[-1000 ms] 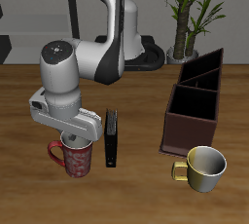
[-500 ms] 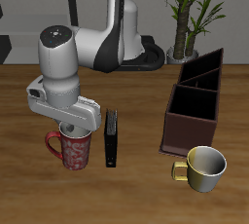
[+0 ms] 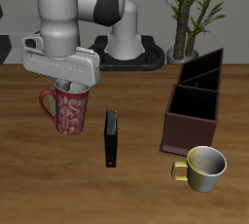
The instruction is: Place the red mug into the left desk caddy's right compartment
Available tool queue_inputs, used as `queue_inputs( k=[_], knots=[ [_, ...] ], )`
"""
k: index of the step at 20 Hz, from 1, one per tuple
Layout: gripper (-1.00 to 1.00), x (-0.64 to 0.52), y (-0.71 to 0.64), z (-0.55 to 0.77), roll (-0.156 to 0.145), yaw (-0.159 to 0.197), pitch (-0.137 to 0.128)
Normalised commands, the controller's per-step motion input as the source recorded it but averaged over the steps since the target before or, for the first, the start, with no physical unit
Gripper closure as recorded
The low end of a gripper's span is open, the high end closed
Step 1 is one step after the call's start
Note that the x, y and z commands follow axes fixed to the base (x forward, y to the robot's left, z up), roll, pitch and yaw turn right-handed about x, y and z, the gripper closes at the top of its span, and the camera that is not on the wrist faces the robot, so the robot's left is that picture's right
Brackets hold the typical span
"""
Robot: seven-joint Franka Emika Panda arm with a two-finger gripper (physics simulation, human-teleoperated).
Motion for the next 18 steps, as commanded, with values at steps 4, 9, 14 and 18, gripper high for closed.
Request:
queue_inputs(
  k=[4, 9, 14, 18],
  knots=[
    [1.0, -0.38, 0.06, 0.56, -0.031, 0.039, -0.076],
    [1.0, -0.5, 0.2, 0.45, -0.019, 0.045, -0.043],
    [1.0, -0.37, 0.37, 0.01, -0.006, 0.006, 0.065],
    [1.0, -0.4, 0.73, -0.04, 0.042, 0.085, 0.014]
  ],
)
